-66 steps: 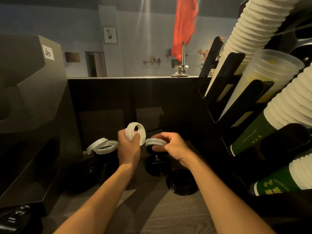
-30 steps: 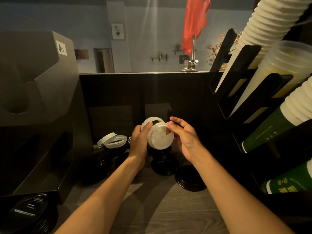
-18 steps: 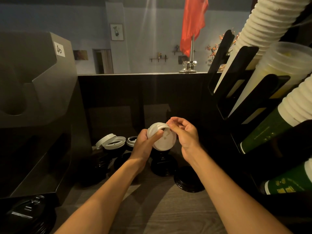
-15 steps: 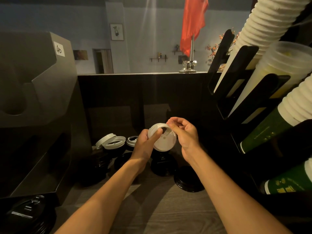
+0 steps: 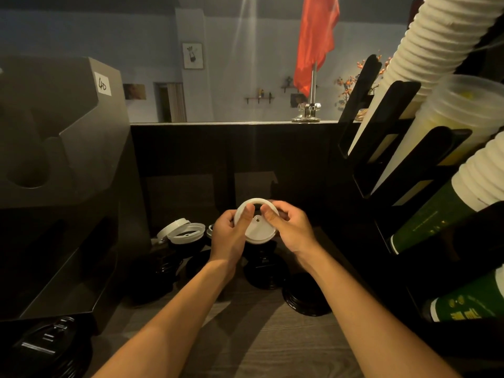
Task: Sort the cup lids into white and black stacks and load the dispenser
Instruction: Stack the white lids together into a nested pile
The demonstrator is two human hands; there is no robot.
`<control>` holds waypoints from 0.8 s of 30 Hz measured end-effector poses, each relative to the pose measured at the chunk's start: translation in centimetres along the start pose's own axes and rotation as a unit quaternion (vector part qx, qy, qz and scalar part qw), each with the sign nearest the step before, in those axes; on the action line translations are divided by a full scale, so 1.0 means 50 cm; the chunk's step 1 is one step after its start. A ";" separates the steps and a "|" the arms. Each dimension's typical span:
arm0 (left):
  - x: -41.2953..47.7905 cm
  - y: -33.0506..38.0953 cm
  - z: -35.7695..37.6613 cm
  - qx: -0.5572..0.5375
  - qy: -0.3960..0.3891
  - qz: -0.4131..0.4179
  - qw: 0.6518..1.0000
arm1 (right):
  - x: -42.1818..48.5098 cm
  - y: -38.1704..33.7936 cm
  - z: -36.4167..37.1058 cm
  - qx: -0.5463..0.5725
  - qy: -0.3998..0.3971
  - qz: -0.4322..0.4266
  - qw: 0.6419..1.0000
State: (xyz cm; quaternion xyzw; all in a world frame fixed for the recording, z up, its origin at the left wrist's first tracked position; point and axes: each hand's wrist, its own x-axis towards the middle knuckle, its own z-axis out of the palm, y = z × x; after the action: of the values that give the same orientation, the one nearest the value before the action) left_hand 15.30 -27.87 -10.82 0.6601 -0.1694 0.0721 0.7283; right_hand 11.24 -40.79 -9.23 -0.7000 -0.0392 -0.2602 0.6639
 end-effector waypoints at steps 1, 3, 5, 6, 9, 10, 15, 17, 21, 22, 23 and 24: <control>-0.001 0.001 -0.001 0.000 -0.002 -0.001 1.000 | 0.000 0.001 -0.001 0.003 0.001 -0.001 1.000; -0.003 0.009 -0.003 0.002 -0.005 -0.002 1.000 | 0.000 0.001 0.000 0.007 0.003 0.000 1.000; -0.004 0.019 -0.006 0.007 -0.009 -0.006 1.000 | -0.001 -0.001 0.001 0.007 0.008 0.000 1.000; -0.004 0.025 -0.007 0.012 -0.011 -0.006 1.000 | -0.002 -0.004 0.001 0.010 0.010 -0.001 1.000; -0.006 0.040 -0.013 0.018 0.006 0.000 1.000 | -0.005 -0.012 0.007 0.016 0.009 -0.018 1.000; -0.009 0.047 -0.018 0.017 0.012 0.001 1.000 | -0.008 -0.015 0.011 0.016 0.006 -0.020 1.000; -0.046 0.075 -0.082 -0.005 -0.020 -0.025 0.999 | -0.024 -0.025 0.049 -0.002 -0.028 -0.029 0.999; -0.063 0.075 -0.114 -0.034 -0.013 -0.020 0.999 | -0.032 -0.032 0.072 -0.006 -0.050 -0.024 0.998; -0.081 0.075 -0.169 -0.010 0.086 0.014 0.996 | -0.018 -0.042 0.133 -0.050 -0.097 0.002 0.994; -0.082 0.075 -0.181 -0.002 0.113 0.023 0.993 | -0.005 -0.042 0.146 -0.052 -0.086 0.012 0.995; -0.083 0.074 -0.190 0.001 0.140 0.030 0.990 | 0.010 -0.040 0.157 -0.068 -0.071 0.017 0.995; -0.086 0.072 -0.199 0.000 0.166 0.034 0.985 | 0.026 -0.036 0.167 -0.110 -0.062 0.006 0.992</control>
State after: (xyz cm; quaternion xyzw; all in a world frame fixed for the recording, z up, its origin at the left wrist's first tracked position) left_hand 11.61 -17.14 -9.63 0.6331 -0.0681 0.2055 0.7431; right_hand 14.26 -33.03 -6.92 -0.7840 -0.0470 -0.2150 0.5804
